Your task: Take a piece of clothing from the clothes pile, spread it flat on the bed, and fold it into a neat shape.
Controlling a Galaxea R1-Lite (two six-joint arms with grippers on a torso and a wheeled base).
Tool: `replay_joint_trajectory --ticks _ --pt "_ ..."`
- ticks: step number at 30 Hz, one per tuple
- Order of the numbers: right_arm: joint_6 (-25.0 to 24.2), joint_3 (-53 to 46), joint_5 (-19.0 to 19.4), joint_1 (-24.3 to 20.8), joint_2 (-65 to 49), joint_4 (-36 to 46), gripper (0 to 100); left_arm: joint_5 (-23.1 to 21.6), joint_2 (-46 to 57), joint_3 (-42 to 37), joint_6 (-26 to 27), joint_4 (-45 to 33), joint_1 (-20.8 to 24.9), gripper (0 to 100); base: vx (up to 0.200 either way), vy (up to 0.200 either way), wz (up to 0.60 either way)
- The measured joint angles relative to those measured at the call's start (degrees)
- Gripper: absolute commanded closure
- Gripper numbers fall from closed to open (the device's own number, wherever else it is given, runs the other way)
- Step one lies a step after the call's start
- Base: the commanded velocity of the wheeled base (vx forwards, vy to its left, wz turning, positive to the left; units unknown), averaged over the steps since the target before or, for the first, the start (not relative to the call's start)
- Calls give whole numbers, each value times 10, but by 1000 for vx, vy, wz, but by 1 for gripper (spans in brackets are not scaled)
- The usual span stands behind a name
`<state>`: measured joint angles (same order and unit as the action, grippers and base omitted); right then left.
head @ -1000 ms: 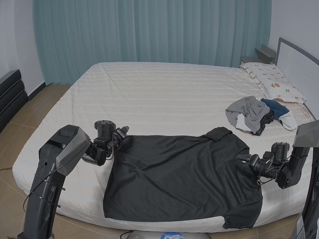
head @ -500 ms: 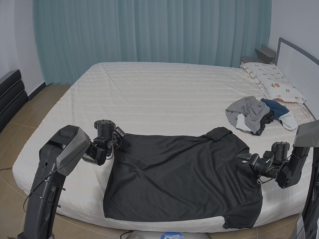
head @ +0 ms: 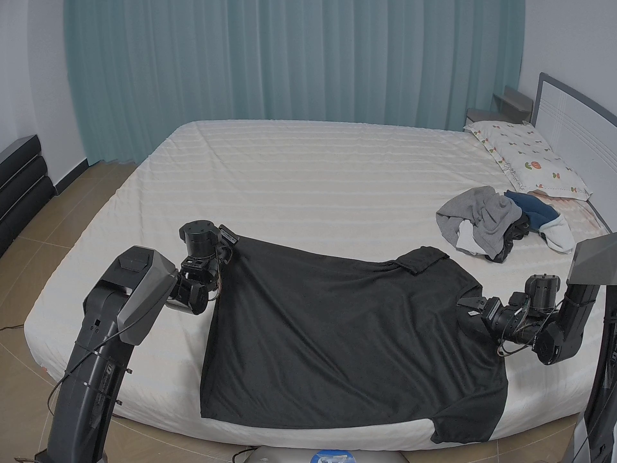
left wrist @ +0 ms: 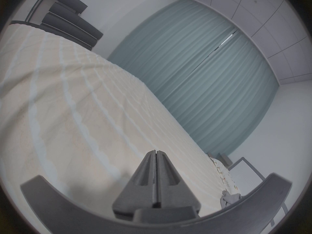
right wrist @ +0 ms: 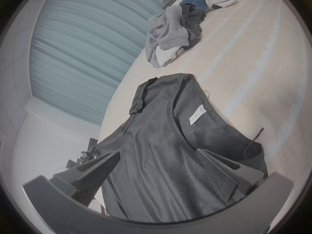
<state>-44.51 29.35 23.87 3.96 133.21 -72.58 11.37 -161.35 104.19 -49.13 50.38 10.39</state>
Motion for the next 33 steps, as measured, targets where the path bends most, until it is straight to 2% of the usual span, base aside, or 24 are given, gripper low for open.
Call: replay_joint_trajectory --ticks 8,16,22,23,33 --pt "0 0 -1 0 0 -1 0 23 -30 56 17 7 -4 100 0 0 0" --pt "-4 -2 -1 -2 -2 -2 0 24 -49 68 48 5 -6 100 0 0 0" --pt "-30 -2 -3 -2 -12 -14 0 24 -52 55 54 1 -6 100 0 0 0" --pt "-31 -3 -3 -2 -14 -18 0 23 -52 50 56 -1 -6 0 0 0 0" --pt "-33 -8 -3 -2 -20 -25 0 37 -43 29 49 5 -5 0 0 0 0"
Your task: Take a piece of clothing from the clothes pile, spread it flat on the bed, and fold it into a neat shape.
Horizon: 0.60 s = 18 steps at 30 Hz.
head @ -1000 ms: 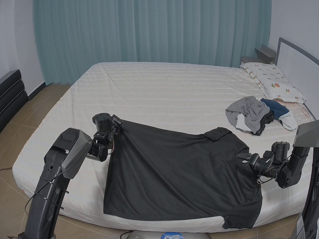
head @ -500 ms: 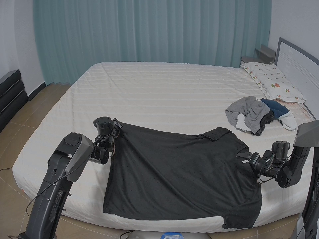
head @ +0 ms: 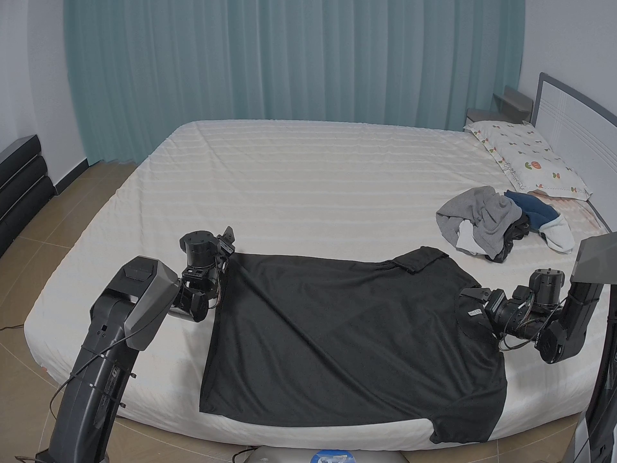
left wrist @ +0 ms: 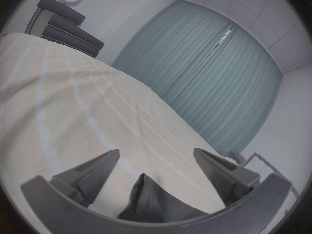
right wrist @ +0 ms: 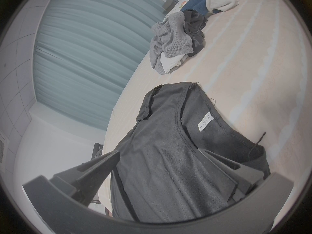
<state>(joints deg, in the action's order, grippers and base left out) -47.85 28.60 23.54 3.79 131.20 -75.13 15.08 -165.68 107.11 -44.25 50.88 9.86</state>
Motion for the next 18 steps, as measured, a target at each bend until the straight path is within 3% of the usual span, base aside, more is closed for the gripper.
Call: replay_joint_trajectory --ticks 5,18 --pt "0 -1 -1 0 -2 0 0 8 30 -50 -31 1 -1 0 0 0 0" --pt "2 44 -35 8 -7 23 0 -45 201 -355 -91 2 -1 0 0 0 0"
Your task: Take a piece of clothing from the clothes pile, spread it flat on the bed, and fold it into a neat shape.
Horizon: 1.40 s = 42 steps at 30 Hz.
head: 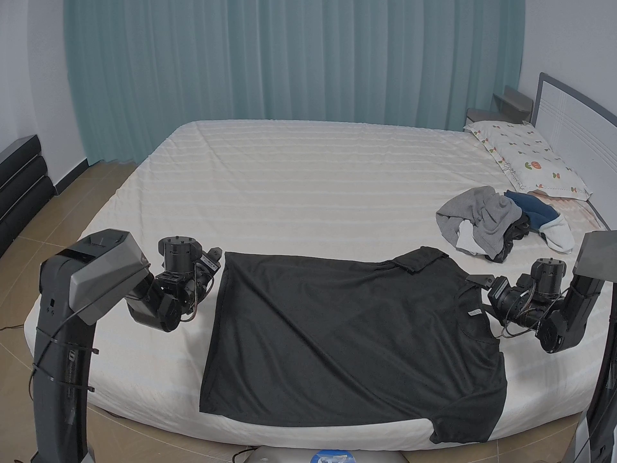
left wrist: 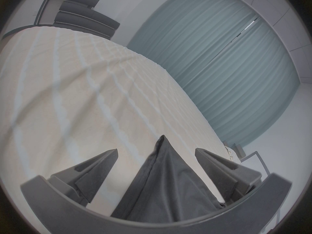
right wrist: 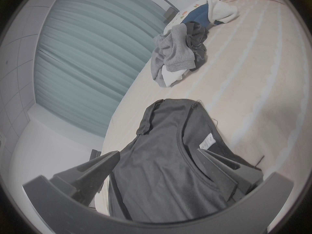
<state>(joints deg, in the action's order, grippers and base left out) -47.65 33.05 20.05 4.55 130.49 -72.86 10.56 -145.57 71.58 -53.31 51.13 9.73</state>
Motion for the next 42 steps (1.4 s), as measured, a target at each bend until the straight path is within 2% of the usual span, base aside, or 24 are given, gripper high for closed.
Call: replay_joint_trajectory --ticks 4,9,15,20,29,36,42 --pt "1 49 -8 -4 1 59 0 -10 49 -85 -18 12 2 0 0 0 0" --pt "4 156 -15 -6 14 137 0 -25 93 -186 -42 58 6 0 0 0 0" --pt "15 270 -22 -5 63 206 0 -40 114 -251 -84 100 9 0 0 0 0" --pt "24 337 -32 -3 99 249 0 -43 116 -270 -95 109 10 0 0 0 0" --pt "43 476 -73 -2 157 326 0 -43 111 -286 -99 133 10 0 0 0 0" --pt "103 513 -78 -1 208 312 0 -43 107 -294 -98 144 10 0 0 0 0" --pt "110 527 -77 -1 231 305 0 -43 104 -295 -97 145 11 0 0 0 0"
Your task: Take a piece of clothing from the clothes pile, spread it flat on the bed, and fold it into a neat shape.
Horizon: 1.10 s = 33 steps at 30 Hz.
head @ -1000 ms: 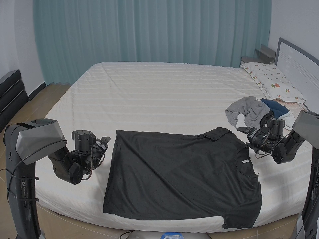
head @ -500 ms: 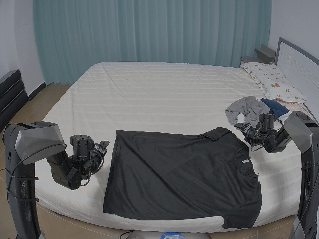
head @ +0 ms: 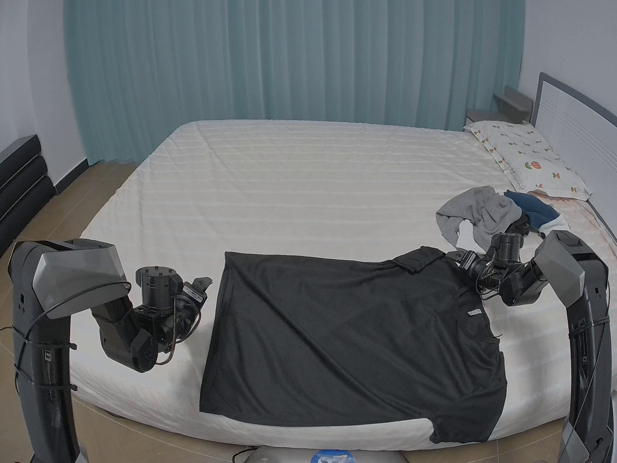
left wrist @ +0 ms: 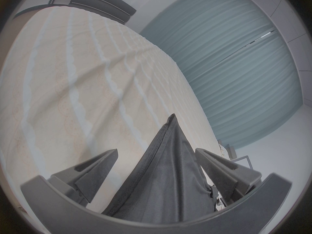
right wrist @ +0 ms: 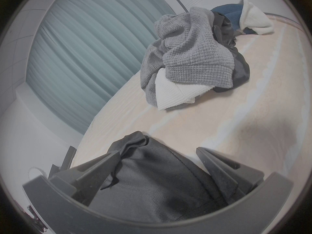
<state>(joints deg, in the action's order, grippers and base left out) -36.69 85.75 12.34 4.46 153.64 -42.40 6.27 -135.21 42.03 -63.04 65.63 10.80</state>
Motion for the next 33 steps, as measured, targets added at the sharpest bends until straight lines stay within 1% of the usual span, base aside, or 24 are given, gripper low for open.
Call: replay_joint_trajectory --ticks 1,10,17,25,33 --pt "0 2 0 0 2 0 100 0 0 0 0 0 0 0 0 0 0" --pt "3 6 0 8 8 -2 100 1 -4 0 3 6 0 0 0 0 0" --pt "2 8 -1 16 9 -34 100 3 -10 -2 5 26 1 0 0 0 0" --pt "0 13 -2 21 10 -39 100 4 -13 -4 5 27 3 0 0 0 0" --pt "0 35 -18 30 20 -39 100 4 -14 -4 5 27 4 0 0 0 0"
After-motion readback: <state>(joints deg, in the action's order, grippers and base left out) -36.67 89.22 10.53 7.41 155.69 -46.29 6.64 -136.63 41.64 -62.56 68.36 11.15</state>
